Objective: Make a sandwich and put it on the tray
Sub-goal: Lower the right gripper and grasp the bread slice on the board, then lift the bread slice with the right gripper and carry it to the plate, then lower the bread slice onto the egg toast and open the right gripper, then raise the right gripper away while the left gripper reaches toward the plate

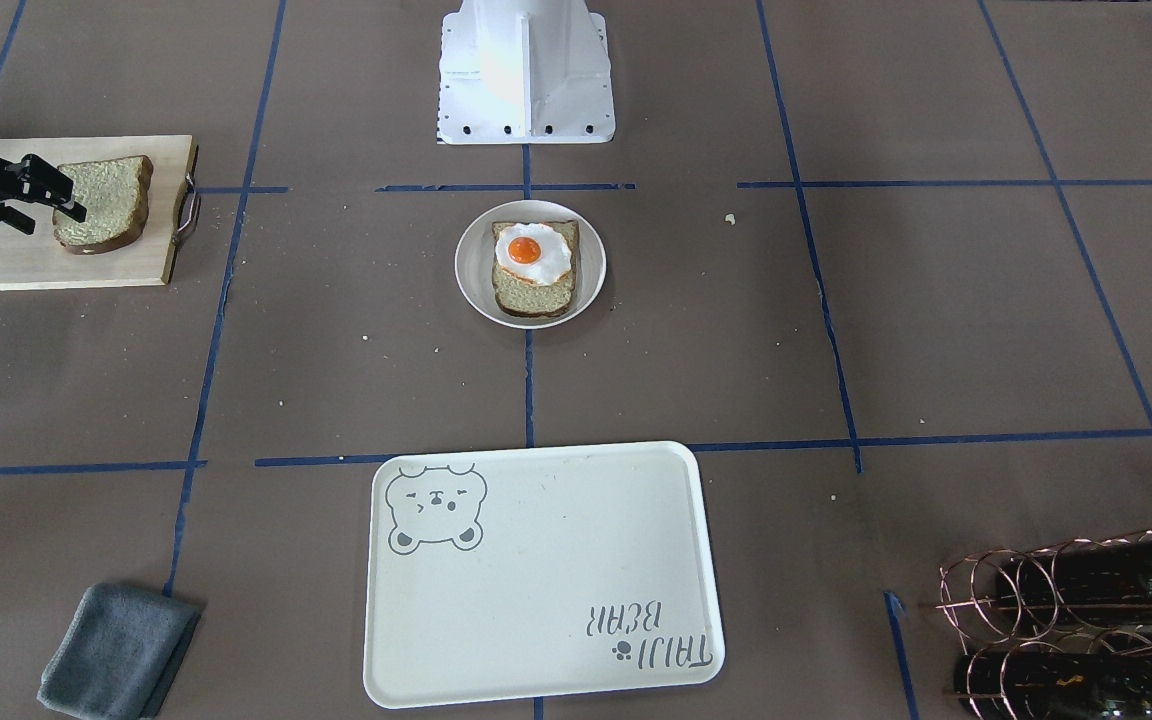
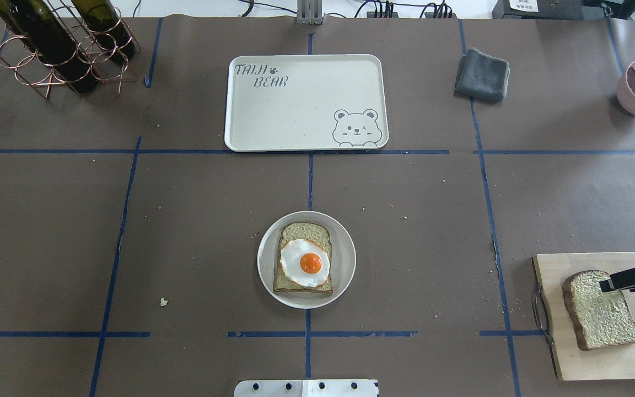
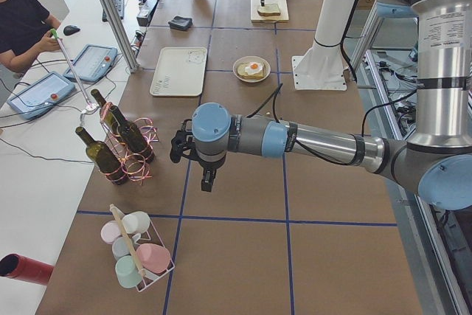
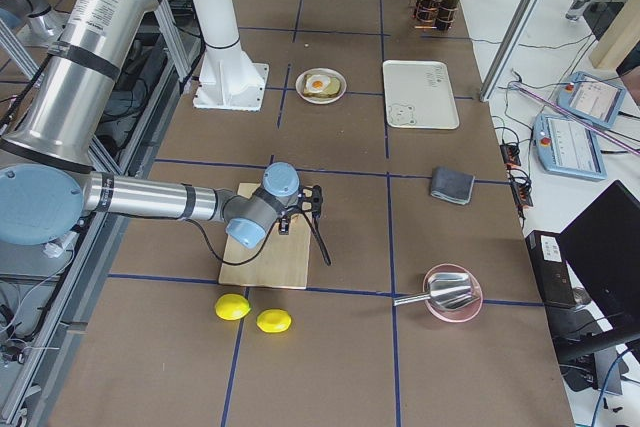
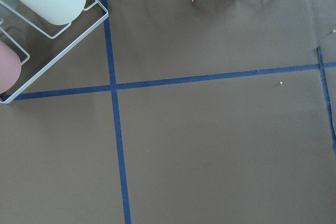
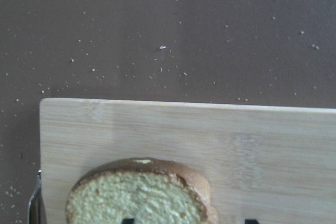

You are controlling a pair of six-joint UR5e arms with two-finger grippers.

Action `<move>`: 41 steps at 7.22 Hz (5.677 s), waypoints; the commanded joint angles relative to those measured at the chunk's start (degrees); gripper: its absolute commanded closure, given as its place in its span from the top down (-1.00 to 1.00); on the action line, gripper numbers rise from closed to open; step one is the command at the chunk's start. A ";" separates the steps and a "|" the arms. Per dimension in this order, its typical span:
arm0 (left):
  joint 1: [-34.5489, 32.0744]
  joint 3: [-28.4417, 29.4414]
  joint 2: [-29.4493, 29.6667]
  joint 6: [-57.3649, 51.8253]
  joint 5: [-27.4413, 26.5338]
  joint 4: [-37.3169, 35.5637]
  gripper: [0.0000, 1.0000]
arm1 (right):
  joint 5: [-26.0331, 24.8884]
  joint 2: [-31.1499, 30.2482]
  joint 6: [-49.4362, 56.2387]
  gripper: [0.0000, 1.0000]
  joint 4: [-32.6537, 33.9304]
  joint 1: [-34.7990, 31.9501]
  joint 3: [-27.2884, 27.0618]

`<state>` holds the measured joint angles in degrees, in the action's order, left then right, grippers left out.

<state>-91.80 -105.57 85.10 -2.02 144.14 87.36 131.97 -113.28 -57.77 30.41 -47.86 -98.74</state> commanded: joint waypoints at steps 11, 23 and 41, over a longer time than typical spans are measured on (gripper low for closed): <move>-0.05 0.10 -0.64 0.08 2.11 0.00 1.00 | 5.03 -0.28 -3.40 -1.00 -8.95 3.04 0.04; -0.05 -0.08 -0.37 0.00 2.90 0.09 1.00 | 0.23 52.36 -36.28 -1.00 0.24 13.05 14.89; 14.29 -0.25 -0.29 30.45 6.78 29.51 1.00 | -1.37 49.67 -34.96 1.00 4.74 9.57 12.52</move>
<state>-84.21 -105.67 84.80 15.16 151.14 106.02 129.29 -61.99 -93.02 35.13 -35.25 -85.88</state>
